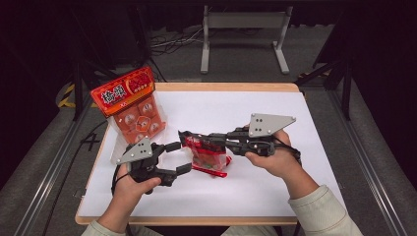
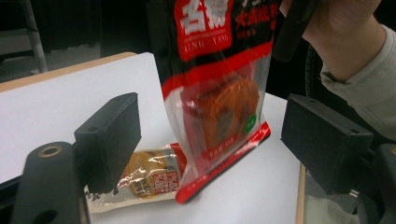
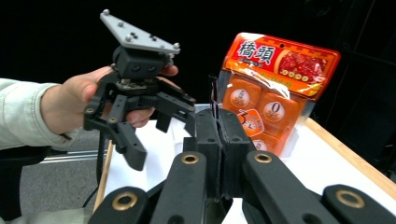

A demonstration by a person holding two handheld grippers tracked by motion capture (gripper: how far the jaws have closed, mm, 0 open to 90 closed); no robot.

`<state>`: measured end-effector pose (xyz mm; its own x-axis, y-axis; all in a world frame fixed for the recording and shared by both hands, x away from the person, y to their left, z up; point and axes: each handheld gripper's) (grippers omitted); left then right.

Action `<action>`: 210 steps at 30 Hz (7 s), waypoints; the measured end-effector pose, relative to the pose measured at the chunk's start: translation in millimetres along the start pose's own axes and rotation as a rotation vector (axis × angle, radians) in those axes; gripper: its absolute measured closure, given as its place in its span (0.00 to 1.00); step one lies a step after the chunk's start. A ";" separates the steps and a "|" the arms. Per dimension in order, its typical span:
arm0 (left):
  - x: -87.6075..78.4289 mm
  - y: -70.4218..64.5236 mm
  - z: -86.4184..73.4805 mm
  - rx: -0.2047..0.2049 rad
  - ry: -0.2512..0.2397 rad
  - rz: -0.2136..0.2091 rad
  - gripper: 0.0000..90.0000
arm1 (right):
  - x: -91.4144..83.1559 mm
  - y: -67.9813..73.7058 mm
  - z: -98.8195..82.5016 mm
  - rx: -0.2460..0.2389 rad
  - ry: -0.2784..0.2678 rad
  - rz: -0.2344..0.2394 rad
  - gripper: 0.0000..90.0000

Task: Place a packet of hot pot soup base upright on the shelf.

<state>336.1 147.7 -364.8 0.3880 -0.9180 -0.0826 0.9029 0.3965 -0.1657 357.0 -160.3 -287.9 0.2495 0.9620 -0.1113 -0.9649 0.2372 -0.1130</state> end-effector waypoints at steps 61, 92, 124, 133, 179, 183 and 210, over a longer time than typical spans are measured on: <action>-23.0 6.0 17.8 0.049 0.024 -0.099 1.00 | -23.0 10.0 -21.7 0.061 -0.019 -0.143 0.53; -79.8 28.9 45.8 0.068 0.048 0.002 1.00 | -80.8 -6.0 -81.9 0.189 0.066 -0.358 0.46; -108.9 82.9 39.9 0.195 0.059 0.077 0.99 | -108.7 -7.0 -92.6 0.187 0.065 -0.405 0.53; -110.3 94.4 31.1 0.163 0.085 0.059 0.99 | -112.4 -5.4 -92.6 0.188 0.055 -0.403 0.53; -109.5 126.6 -10.5 0.078 0.153 0.133 0.71 | -102.0 -5.9 -93.6 0.209 0.054 -0.361 0.51; -112.1 125.3 -8.9 0.069 0.120 0.204 0.45 | -98.5 -7.0 -94.4 0.213 0.055 -0.355 0.50; -102.9 60.5 30.8 0.077 0.063 0.292 0.10 | -8.0 -48.7 -93.8 0.258 0.268 -0.277 0.39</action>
<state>356.5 265.8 -336.1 0.6232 -0.7618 -0.1769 0.7670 0.6395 -0.0517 409.8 -192.2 -374.1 0.4806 0.7966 -0.3666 -0.8392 0.5391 0.0712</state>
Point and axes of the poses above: each handheld gripper's, and its own axes: x roughly forward along the jaws, z roughly out of its top, y roughly to its left, and after that the axes turned 7 degrees about -y, right-handed
